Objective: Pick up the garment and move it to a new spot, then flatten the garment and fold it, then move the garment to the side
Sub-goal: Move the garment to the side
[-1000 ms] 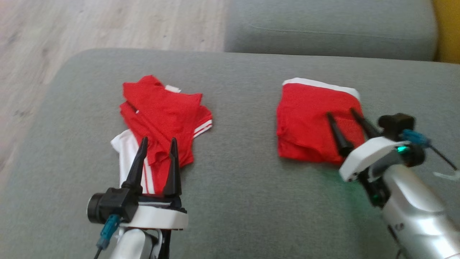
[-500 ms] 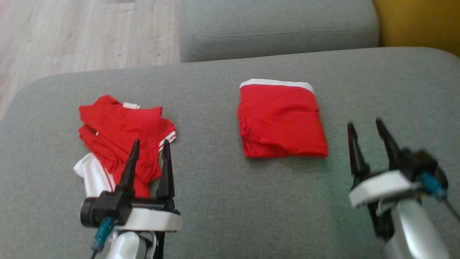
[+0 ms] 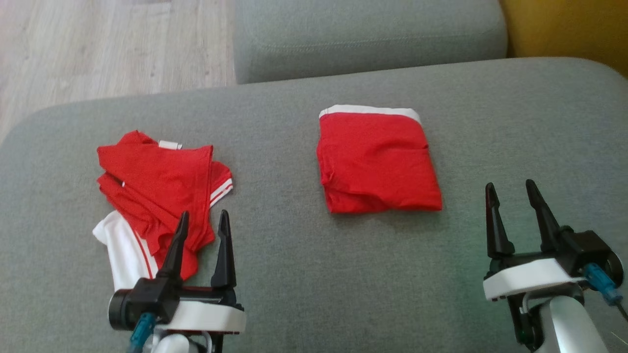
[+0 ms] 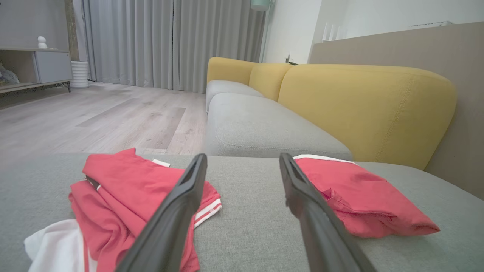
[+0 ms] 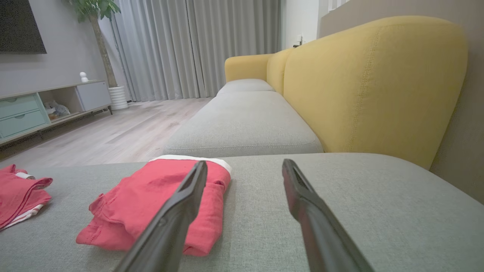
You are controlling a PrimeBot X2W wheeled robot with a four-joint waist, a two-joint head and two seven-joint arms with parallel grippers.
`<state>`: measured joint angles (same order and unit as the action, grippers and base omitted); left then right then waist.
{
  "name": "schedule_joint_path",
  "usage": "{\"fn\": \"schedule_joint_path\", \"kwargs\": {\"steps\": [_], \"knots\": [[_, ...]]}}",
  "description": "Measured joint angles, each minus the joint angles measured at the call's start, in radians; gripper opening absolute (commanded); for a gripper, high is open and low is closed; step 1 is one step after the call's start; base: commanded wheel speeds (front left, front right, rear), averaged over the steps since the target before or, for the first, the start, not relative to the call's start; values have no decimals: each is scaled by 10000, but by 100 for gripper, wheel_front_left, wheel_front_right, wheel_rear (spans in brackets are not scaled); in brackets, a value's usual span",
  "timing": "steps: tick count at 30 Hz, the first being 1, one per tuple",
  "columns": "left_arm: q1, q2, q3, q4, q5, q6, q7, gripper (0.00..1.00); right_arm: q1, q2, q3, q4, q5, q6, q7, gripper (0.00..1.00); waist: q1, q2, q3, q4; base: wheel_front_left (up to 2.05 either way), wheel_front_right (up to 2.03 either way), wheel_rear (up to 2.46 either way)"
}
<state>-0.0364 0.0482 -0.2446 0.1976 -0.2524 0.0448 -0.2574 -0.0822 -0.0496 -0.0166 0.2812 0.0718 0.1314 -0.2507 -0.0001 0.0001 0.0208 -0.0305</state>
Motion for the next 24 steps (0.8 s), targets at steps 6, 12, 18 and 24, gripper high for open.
{"fn": "schedule_joint_path", "kwargs": {"steps": [6, 12, 18, 24], "knots": [[-123, 0, -134, -4, 90, -17, 0, 100, -290, 8, 130, 395, -130, 0, 119, 100, 1, 0, 397, 207, 0, 0, 0], [-597, -2, -249, 48, 265, -109, 0, 100, -1801, 8, -353, 1409, -430, 0, 803, 100, 2, 0, 956, 578, 0, 0, 0], [-1024, -6, -556, 163, 378, -199, 0, 100, -3409, 2, -849, 2890, -456, 2, 1749, 100, 2, 0, 1588, 1100, 0, 0, 0], [-1356, -12, -805, 230, 305, -198, 0, 100, -4630, -12, -1264, 4865, 111, 0, 2669, 100, 3, 0, 2076, 1748, 0, 0, 0]]}}
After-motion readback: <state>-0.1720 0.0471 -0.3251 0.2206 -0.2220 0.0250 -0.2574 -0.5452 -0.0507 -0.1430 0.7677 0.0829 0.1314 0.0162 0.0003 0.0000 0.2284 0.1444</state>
